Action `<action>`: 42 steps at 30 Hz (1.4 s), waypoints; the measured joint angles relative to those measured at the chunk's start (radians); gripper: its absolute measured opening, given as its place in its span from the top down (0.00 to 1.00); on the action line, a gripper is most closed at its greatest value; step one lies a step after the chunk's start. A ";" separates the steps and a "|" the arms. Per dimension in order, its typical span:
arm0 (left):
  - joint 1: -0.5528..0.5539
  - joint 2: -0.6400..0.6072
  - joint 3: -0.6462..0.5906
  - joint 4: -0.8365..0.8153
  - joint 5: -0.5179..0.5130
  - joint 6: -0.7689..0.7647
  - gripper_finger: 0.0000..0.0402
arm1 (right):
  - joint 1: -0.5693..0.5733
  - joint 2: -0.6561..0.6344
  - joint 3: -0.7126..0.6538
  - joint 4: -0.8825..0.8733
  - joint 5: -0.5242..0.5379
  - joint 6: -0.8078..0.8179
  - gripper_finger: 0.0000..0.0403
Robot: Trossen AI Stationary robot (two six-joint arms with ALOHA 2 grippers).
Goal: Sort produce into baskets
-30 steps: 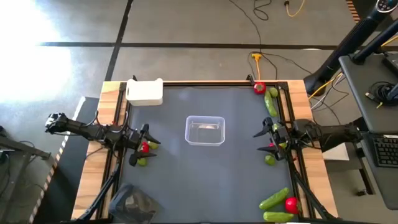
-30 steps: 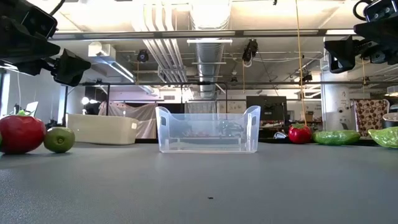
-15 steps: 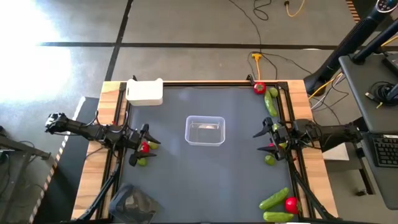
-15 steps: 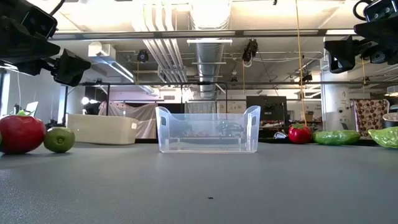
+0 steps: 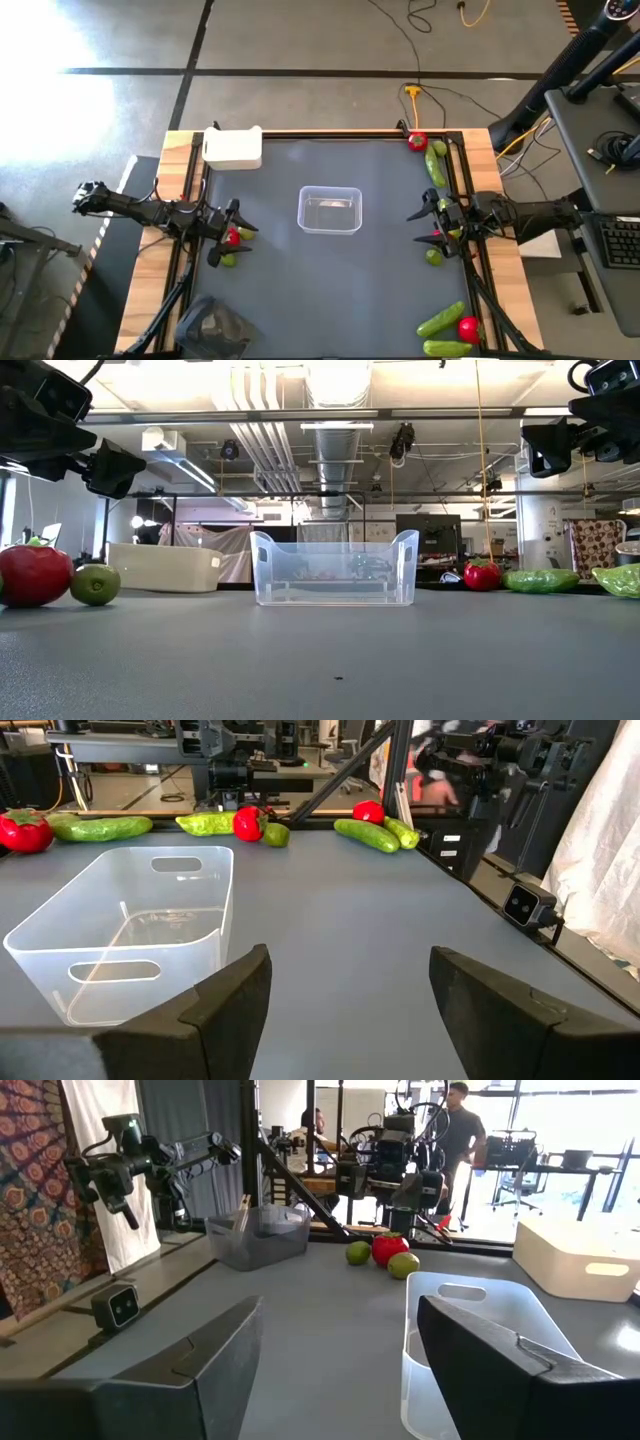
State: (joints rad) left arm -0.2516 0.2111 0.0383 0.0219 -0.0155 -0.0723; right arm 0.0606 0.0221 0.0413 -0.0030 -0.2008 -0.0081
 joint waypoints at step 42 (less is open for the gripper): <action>0.000 0.002 0.000 0.000 0.000 0.000 0.37 | 0.000 0.229 0.166 0.304 0.221 0.572 0.35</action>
State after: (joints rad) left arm -0.2516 0.2127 0.0387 0.0223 -0.0158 -0.0723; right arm 0.0608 0.2513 0.2073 0.3009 0.0204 0.5638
